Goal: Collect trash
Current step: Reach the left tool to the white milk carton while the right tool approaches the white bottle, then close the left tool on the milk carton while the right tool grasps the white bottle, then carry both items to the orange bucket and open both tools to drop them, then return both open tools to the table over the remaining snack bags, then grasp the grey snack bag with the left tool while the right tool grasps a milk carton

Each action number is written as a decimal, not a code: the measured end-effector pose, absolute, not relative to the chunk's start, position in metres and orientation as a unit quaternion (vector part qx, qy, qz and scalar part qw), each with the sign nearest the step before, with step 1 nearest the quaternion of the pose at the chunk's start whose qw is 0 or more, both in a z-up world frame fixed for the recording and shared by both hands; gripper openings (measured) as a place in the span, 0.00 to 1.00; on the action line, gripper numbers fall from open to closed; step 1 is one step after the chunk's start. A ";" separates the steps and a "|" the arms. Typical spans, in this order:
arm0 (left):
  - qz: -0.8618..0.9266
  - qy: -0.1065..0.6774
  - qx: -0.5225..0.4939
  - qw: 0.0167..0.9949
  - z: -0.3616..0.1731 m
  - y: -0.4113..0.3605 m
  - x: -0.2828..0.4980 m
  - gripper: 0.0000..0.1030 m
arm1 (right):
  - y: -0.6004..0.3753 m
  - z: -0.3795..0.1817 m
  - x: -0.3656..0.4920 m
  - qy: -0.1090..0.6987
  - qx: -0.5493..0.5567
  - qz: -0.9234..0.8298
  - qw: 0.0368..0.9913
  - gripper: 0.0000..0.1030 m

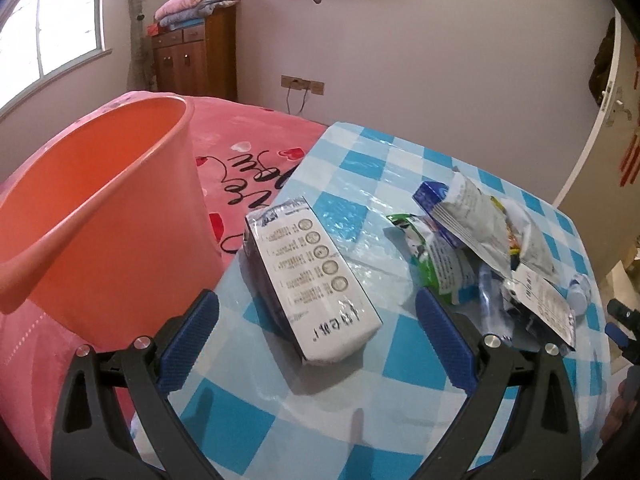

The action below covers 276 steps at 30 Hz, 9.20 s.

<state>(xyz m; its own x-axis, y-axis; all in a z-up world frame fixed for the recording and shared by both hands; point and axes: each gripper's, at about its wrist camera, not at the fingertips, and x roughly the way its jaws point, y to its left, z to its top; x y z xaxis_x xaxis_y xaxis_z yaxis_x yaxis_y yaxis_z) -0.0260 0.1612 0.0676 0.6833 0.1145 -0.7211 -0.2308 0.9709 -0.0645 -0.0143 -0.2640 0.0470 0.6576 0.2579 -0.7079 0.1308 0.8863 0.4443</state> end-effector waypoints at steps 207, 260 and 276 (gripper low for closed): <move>0.065 0.272 -0.048 0.959 0.123 0.187 -0.090 0.91 | -0.055 0.127 -0.048 0.234 0.086 0.120 0.961 0.95; -0.094 0.368 0.078 0.922 0.099 0.039 0.010 0.90 | -0.204 0.051 -0.015 0.327 0.187 0.035 0.926 0.95; -0.110 0.468 0.180 0.858 0.061 0.009 0.099 0.90 | -0.226 0.033 0.000 0.355 0.227 0.064 0.905 0.95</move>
<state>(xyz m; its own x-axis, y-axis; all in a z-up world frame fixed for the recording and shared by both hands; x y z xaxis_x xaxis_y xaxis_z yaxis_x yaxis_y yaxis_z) 0.0990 0.0088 0.0609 0.5372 -0.0201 -0.8432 0.3581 0.9106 0.2064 0.0001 -0.2262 0.0331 0.7400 0.2771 -0.6129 0.0454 0.8885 0.4565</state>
